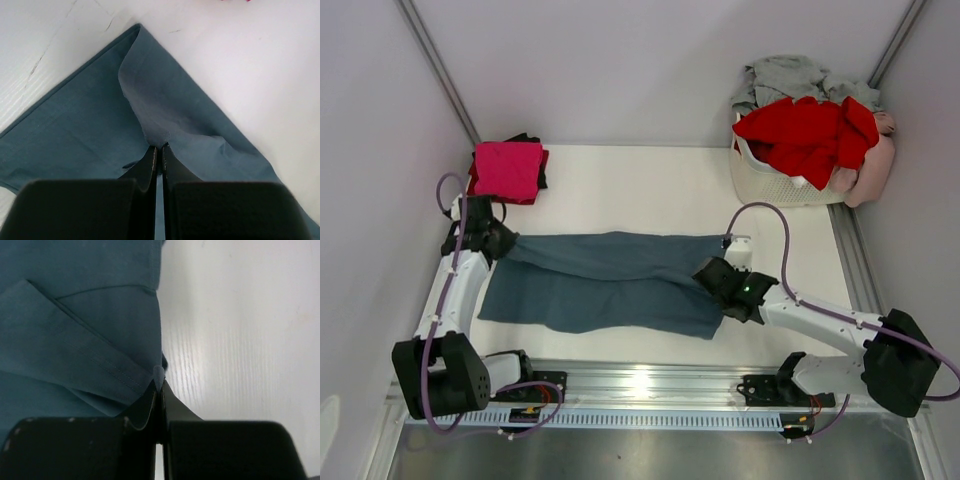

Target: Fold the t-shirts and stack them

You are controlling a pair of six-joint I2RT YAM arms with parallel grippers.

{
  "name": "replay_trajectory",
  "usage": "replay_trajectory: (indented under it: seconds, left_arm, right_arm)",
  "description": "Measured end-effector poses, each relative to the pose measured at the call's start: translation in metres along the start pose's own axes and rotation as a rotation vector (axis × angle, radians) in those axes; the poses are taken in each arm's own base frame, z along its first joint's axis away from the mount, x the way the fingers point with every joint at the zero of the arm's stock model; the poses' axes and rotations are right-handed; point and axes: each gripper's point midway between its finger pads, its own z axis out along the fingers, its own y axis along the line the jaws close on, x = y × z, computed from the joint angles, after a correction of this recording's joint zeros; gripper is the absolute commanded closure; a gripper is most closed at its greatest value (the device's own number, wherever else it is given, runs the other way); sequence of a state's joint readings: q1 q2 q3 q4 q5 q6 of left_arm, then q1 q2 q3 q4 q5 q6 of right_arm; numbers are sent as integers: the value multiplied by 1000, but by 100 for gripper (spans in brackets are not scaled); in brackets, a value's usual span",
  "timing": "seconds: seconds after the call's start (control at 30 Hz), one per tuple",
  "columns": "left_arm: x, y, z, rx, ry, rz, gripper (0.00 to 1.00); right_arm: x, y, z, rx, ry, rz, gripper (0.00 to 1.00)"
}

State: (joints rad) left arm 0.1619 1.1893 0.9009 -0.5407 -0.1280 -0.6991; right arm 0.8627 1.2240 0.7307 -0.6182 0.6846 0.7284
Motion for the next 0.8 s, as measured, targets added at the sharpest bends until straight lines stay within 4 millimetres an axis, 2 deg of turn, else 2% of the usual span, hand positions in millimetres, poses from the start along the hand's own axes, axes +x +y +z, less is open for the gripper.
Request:
replay_trajectory:
  seconds: [0.2, 0.4, 0.6, 0.8]
  left_arm:
    - [17, 18, 2, -40, 39, -1, 100]
    - [16, 39, 6, -83, 60, -62, 100]
    - [30, 55, 13, -128, 128, -95, 99]
    - [26, 61, 13, -139, 124, -129, 100]
  right_arm:
    - [20, -22, 6, 77, 18, 24, 100]
    - [24, -39, 14, 120, 30, 74, 100]
    - [23, -32, 15, 92, 34, 97, 100]
    - [23, -17, 15, 38, 38, 102, 100]
